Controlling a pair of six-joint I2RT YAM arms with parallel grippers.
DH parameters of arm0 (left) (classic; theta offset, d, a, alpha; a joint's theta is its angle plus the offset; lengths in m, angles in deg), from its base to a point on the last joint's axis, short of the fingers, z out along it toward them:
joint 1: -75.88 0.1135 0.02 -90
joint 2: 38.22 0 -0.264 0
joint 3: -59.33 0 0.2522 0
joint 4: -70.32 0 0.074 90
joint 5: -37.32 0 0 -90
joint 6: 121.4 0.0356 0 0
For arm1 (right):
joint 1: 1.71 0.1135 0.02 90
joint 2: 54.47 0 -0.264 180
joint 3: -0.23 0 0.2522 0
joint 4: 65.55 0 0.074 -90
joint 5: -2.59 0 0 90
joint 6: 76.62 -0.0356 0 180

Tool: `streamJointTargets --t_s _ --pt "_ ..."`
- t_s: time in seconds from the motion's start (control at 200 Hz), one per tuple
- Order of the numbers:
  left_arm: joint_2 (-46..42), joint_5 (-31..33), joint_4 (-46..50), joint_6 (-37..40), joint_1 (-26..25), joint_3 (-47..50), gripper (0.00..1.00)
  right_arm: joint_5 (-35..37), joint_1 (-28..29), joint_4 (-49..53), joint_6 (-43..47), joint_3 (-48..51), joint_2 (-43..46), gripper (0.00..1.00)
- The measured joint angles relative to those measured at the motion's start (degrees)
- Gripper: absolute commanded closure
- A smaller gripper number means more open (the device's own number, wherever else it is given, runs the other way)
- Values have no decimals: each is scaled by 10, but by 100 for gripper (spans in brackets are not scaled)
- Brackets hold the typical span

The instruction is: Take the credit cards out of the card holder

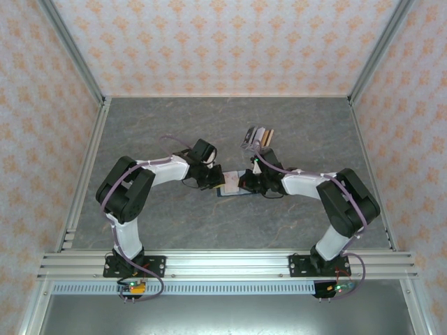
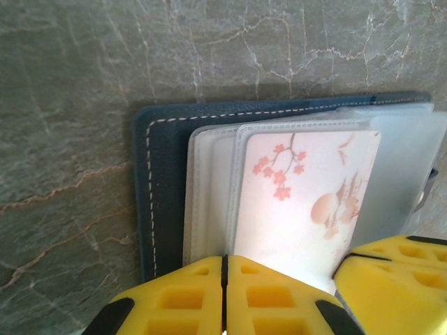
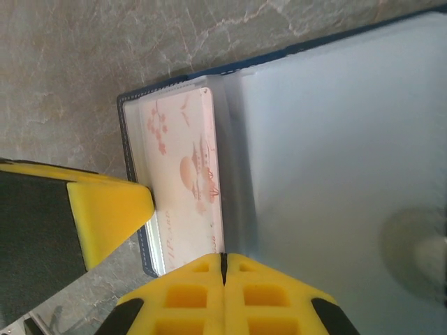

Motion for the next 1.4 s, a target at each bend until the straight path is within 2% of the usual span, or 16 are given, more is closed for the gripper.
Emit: streamJointTargets --t_s 0.305,0.355,0.455,0.601,1.006,1.401 --pt "0 0 1 0 0 0 93 -15 -13 -16 -7 9 4 100" --pt "0 0 1 0 0 0 93 -15 -13 -19 -9 9 4 94" --pt "0 0 4 1 0 -1 93 -17 -13 -20 -17 9 4 76" --pt "0 0 8 4 0 -3 93 -19 -13 -22 -22 7 -6 70" --pt "2 0 9 5 0 -4 93 -30 -13 -24 -24 -15 -40 78" --pt "2 0 9 5 0 -4 93 -34 -14 -31 -24 -17 -45 100"
